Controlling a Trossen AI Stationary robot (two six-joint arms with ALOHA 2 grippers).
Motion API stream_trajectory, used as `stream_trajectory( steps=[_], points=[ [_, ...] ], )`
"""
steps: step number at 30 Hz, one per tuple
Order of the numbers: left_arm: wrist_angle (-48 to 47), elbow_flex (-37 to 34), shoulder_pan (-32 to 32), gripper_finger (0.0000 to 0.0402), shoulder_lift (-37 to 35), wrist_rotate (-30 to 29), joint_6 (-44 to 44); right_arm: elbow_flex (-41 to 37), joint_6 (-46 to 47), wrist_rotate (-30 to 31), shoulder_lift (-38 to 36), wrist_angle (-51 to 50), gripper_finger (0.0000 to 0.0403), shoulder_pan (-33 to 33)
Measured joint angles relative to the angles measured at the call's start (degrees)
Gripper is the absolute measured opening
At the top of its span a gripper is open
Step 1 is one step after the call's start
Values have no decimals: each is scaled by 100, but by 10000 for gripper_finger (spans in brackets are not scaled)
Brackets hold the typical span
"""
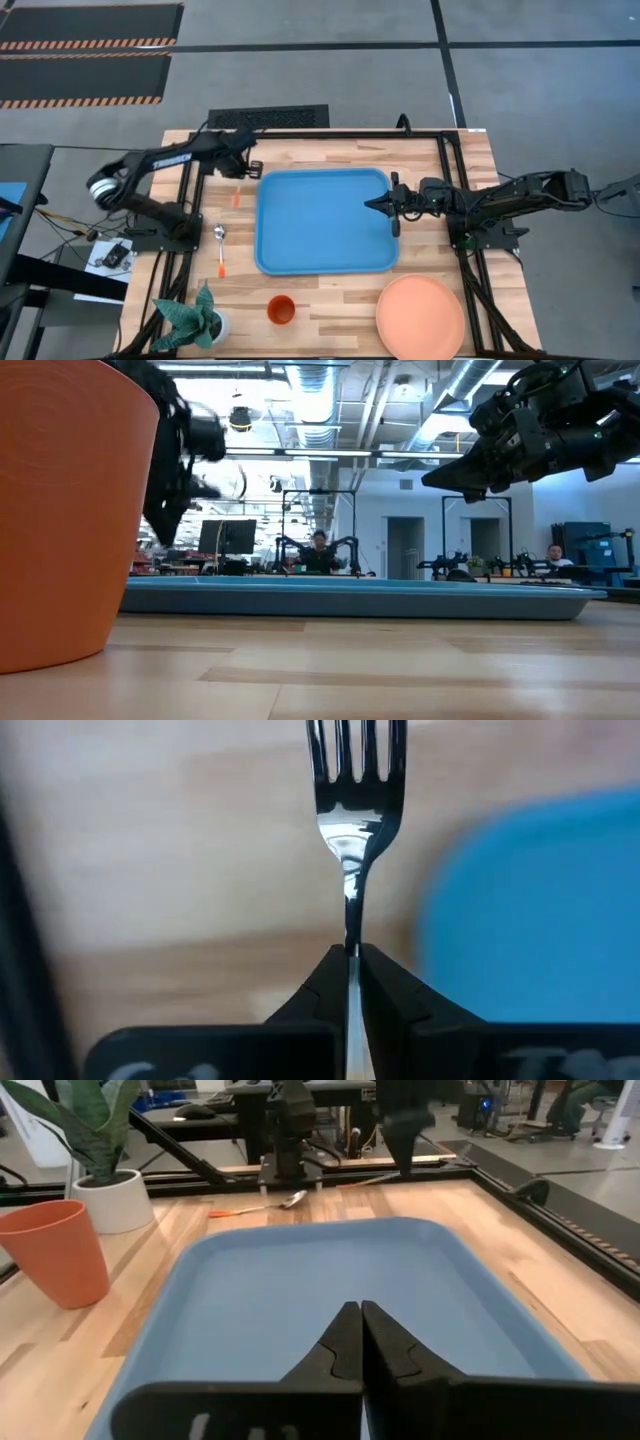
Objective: Pick and place plate/cup/fork/spoon on tray
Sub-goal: Put the orange fork on the left side of the blue tray
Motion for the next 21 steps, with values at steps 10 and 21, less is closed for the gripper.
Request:
stream_trajectory(
  steps=[10,21],
  points=[
    [349,4,-2878,0,-180,-765,-3276,0,37,-439,-2,-9,8,-26],
    [278,739,-3424,0,1350,-914,-4105,0,-44,-1027,0,7,8,-210]
  ],
)
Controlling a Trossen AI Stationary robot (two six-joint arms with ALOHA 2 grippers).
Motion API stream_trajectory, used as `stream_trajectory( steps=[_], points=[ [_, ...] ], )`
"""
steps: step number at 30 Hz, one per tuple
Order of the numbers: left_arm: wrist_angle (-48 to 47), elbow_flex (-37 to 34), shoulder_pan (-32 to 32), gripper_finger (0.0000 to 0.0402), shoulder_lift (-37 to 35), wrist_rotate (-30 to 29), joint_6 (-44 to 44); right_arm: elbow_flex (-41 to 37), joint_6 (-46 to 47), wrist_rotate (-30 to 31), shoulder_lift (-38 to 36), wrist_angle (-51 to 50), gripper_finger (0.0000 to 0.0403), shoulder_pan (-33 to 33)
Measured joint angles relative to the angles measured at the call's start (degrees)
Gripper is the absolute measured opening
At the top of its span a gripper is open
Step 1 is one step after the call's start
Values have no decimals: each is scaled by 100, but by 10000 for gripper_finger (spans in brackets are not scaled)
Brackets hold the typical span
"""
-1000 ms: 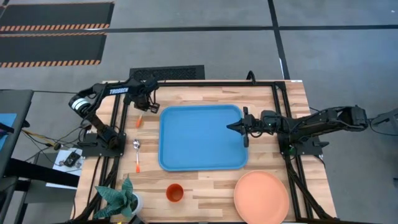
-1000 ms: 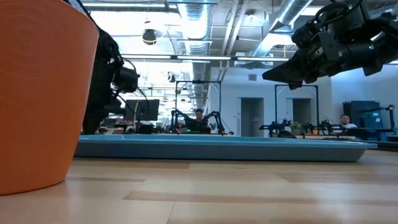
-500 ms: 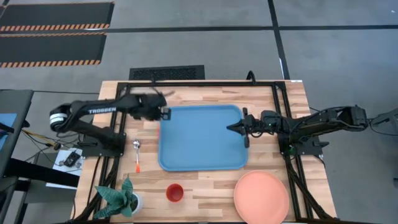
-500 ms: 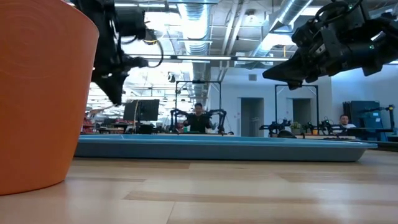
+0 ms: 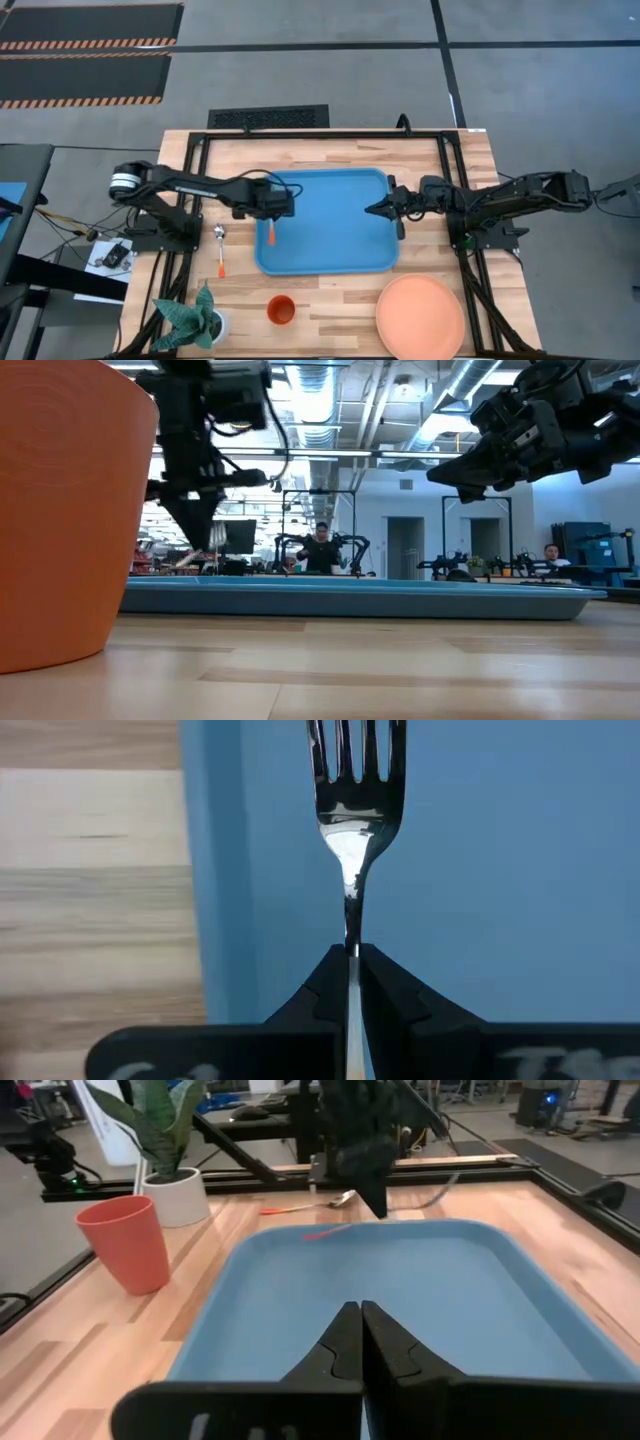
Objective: Pick and place plate/cup/fork/spoon on tray
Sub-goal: Put the orange fork on the left side of the blue tray
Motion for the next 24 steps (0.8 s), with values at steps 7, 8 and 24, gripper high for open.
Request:
stream_trajectory(
  steps=[7,8,24],
  points=[
    [-559,575,169,0,701,234,283,0,-70,-182,0,28,8,-76],
    [-637,604,200,0,763,262,275,0,-116,-182,-2,24,8,-76],
    [-732,570,629,0,980,517,825,0,-214,-322,-2,202,8,-74]
  ],
)
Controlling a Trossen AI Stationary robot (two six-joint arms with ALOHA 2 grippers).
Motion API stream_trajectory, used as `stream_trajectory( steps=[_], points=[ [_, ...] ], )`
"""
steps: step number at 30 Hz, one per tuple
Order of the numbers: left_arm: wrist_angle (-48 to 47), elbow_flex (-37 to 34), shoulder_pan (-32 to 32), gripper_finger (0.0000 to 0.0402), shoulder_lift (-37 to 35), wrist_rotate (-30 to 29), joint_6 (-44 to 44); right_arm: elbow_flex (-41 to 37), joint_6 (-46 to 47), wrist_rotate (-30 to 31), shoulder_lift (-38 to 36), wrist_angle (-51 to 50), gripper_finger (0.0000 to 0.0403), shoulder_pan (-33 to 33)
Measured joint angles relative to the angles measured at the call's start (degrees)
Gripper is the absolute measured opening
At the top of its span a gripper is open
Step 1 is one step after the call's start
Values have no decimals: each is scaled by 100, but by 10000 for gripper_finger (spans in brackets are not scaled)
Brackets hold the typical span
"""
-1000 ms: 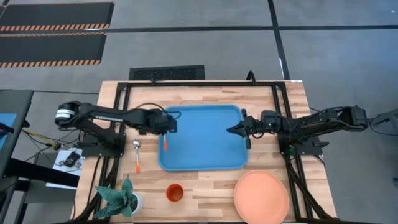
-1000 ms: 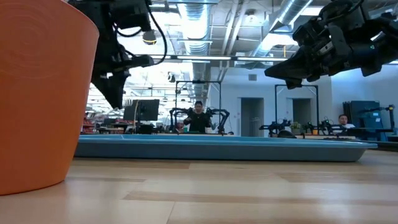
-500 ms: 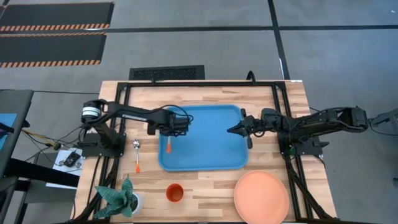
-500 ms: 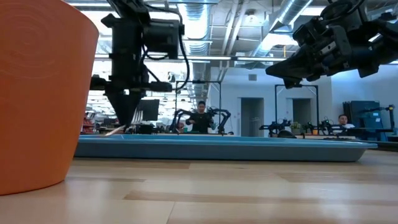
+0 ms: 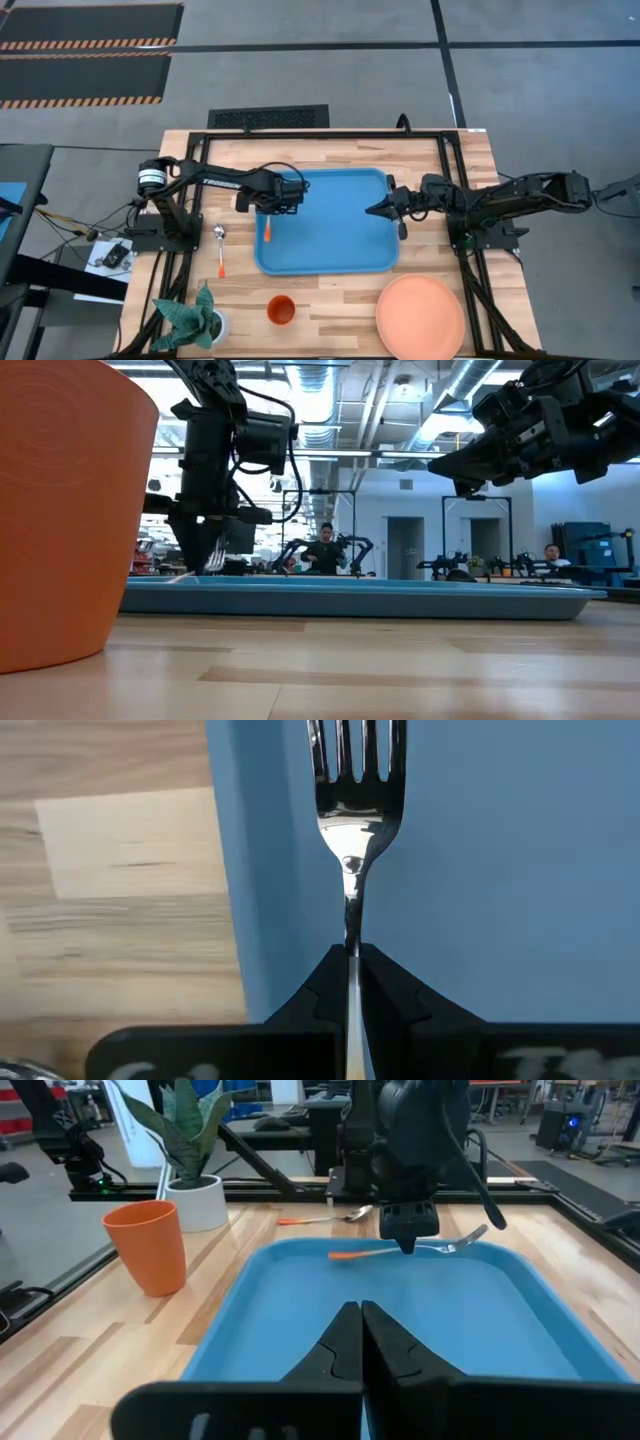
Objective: Pick and place plate/cup/fork/spoon on tray
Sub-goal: Put the orange fork on the left side of the blue tray
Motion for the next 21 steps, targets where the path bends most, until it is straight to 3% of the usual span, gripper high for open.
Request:
stream_trajectory(
  steps=[21],
  points=[
    [-32,-9,19,0,230,160,57,1,-86,0,0,23,8,7]
  ],
)
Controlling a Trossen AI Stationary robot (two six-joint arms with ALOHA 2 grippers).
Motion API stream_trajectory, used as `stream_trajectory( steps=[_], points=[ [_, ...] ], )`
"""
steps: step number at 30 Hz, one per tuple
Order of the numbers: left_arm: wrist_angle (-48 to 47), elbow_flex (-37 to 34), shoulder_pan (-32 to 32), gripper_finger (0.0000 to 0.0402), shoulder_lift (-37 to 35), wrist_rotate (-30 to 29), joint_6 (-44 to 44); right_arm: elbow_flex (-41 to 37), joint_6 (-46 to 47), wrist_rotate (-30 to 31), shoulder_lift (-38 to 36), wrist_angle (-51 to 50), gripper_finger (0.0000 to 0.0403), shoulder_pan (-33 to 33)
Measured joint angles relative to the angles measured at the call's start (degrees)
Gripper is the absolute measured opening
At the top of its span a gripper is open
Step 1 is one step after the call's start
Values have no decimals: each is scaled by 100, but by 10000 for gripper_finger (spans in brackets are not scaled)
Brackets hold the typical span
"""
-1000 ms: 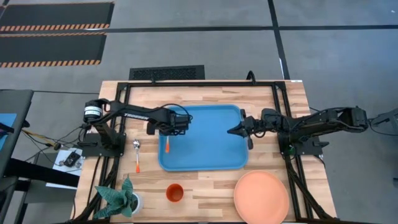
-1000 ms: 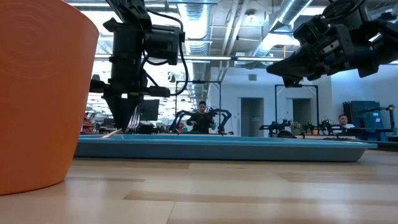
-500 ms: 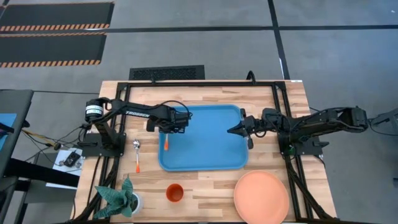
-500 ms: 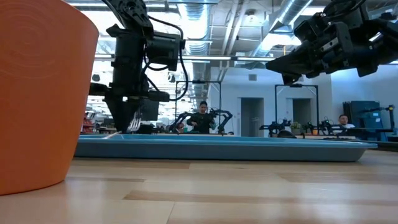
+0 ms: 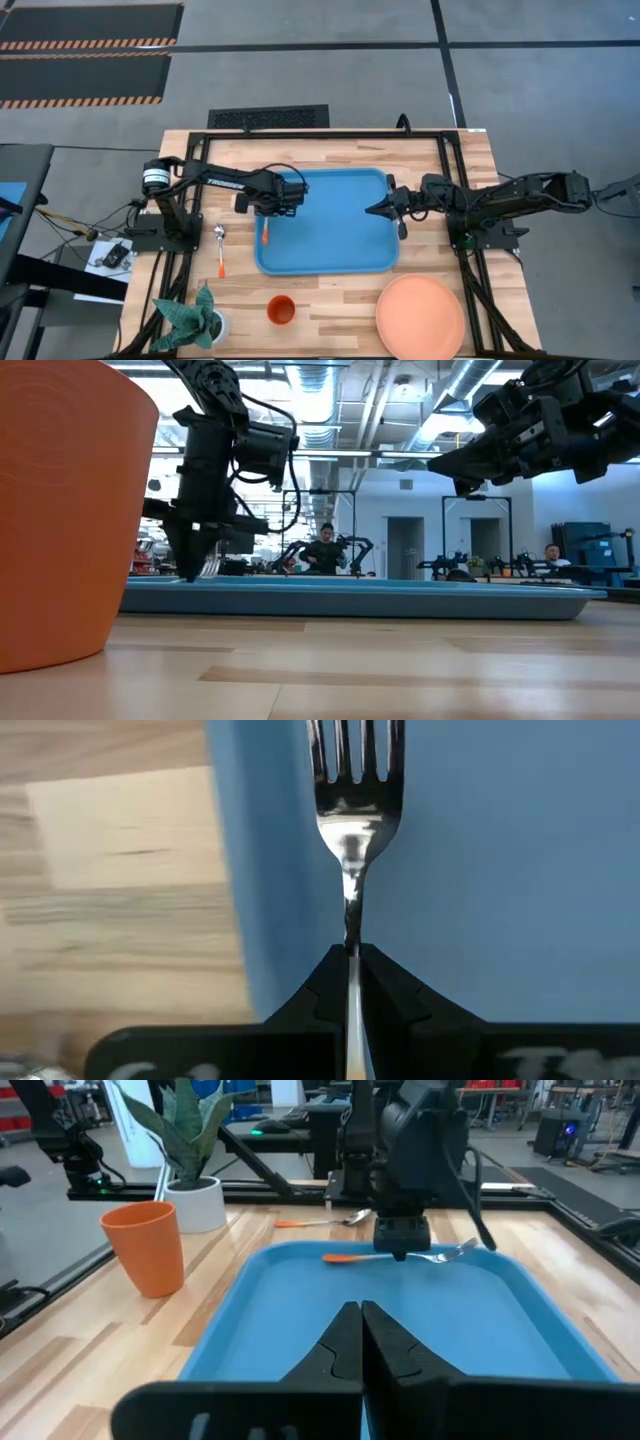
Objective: Pick and place plate/cup/fork/spoon on tray
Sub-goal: Put the orange fork on the left side of the blue tray
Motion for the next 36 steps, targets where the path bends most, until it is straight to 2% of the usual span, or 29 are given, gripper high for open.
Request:
stream_trajectory(
  steps=[24,32,36],
  points=[
    [199,29,33,1,232,211,22,-1,1,0,0,16,8,0],
    [194,29,33,42,232,229,-76,-1,1,0,0,16,8,0],
    [173,29,33,49,232,239,-74,-1,1,0,0,16,8,0]
  ],
)
